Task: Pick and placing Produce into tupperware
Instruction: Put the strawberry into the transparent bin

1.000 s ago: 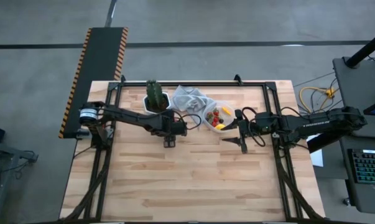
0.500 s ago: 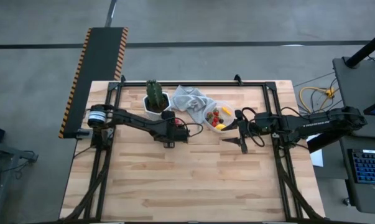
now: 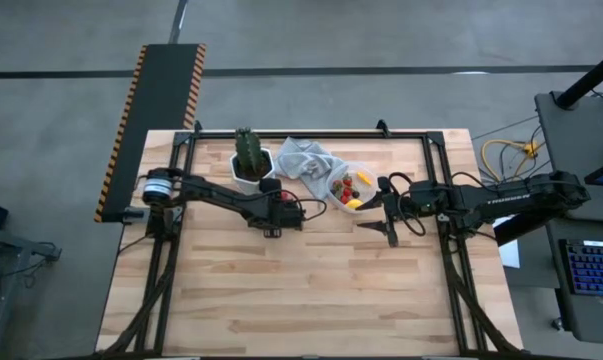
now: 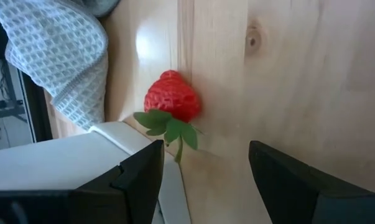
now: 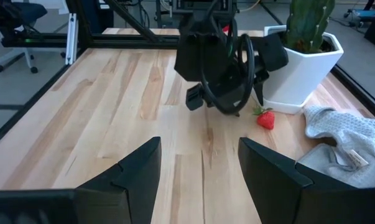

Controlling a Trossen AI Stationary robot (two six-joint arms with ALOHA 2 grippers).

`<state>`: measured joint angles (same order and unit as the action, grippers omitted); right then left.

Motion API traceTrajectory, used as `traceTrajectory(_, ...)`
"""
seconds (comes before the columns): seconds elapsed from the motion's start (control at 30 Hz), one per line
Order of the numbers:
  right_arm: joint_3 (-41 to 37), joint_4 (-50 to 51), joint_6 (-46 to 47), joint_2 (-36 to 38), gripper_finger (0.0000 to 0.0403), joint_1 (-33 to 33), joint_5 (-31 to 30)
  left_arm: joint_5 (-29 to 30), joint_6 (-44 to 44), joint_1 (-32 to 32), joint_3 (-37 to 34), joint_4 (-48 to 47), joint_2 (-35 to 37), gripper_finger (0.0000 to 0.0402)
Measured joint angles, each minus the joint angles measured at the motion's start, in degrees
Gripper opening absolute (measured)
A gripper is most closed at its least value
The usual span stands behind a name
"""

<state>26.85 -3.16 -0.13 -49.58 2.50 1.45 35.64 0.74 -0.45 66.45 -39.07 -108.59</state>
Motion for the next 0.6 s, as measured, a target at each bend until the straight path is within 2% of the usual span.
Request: traceTrajectory(0.6,0.00,0.39,0.12,0.00,0.0208,0.00,0.00,2.41,0.02,0.85,0.02,0.52,-0.90,0.0221)
